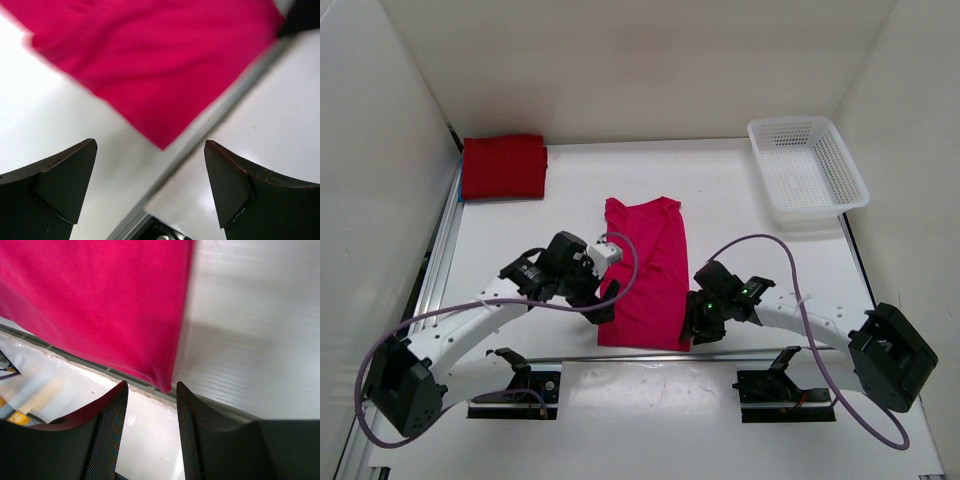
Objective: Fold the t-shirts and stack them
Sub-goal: Grab one side of the 2/3 rectangular tshirt with both arms
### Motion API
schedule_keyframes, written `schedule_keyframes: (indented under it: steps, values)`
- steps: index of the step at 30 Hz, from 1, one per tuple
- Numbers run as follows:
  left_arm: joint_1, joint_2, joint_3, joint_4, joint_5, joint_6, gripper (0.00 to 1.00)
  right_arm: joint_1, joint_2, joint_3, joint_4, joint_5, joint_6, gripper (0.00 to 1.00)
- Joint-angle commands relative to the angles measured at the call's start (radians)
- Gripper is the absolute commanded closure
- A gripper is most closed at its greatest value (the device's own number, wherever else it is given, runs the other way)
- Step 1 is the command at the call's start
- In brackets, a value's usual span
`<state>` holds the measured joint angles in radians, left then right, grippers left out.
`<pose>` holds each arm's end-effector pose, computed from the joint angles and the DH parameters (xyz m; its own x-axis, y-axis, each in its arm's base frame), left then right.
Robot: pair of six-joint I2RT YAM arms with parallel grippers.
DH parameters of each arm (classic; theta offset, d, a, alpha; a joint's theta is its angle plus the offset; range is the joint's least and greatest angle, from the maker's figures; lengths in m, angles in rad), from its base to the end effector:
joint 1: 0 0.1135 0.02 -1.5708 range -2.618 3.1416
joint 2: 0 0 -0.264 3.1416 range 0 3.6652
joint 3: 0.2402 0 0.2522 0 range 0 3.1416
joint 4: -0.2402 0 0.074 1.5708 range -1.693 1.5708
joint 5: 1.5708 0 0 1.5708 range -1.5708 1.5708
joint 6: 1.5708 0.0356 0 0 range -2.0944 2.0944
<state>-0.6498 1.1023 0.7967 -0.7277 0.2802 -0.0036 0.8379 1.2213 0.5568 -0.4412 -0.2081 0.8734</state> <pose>0.1595 -0.1336 0.2396 -0.6864 0.5173 -0.5111 0.6917 0.6813 -0.2394 0.1339 0.1597 0.1604 -0.9890 0.0224 -0.1465 -0.0485 0.8854 0.4624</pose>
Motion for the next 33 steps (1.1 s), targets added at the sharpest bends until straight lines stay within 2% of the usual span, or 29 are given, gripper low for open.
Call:
schedule_keyframes:
  steps: [1, 3, 7, 10, 13, 16, 17, 20, 23, 27, 30, 33]
  values:
    - [0.001, 0.037, -0.108, 0.091, 0.233, 0.004, 0.01, -0.003, -0.042, -0.029, 0.004, 0.032, 0.036, 0.52]
    - [0.054, 0.047, -0.152, 0.128, 0.234, 0.004, 0.01, -0.003, -0.066, -0.040, 0.015, 0.045, 0.058, 0.52]
    - [0.055, 0.074, -0.244, 0.167, 0.234, 0.004, 0.01, -0.003, -0.112, -0.087, 0.035, 0.084, 0.081, 0.52]
    - [0.055, 0.045, -0.330, 0.230, 0.168, 0.004, 0.01, -0.003, -0.140, -0.112, 0.044, 0.096, 0.090, 0.52]
    - [0.055, 0.024, -0.375, 0.283, 0.195, 0.004, 0.01, -0.003, -0.149, -0.121, 0.067, 0.118, 0.101, 0.52]
    - [0.055, 0.042, -0.384, 0.304, 0.214, 0.004, 0.10, -0.003, -0.137, -0.130, 0.102, 0.118, 0.101, 0.52]
    - [0.055, 0.068, -0.384, 0.304, 0.214, 0.004, 0.20, -0.003, -0.120, -0.120, 0.102, 0.118, 0.101, 0.52]
    - [0.055, 0.144, -0.372, 0.304, 0.257, 0.004, 0.29, -0.003, -0.095, -0.100, 0.111, 0.118, 0.090, 0.52]
    - [0.055, 0.215, -0.334, 0.304, 0.309, 0.004, 0.33, -0.003, -0.086, -0.091, 0.111, 0.096, 0.081, 0.50]
    - [0.055, 0.237, -0.347, 0.249, 0.320, 0.004, 0.35, 0.006, -0.086, -0.090, 0.111, 0.087, 0.081, 0.50]
    - [0.055, 0.228, -0.320, 0.151, 0.248, 0.004, 0.40, 0.024, -0.086, -0.101, 0.111, 0.087, 0.091, 0.50]
    - [0.055, 0.246, -0.271, -0.002, 0.162, 0.004, 0.40, 0.024, -0.086, -0.101, 0.111, 0.087, 0.091, 0.50]
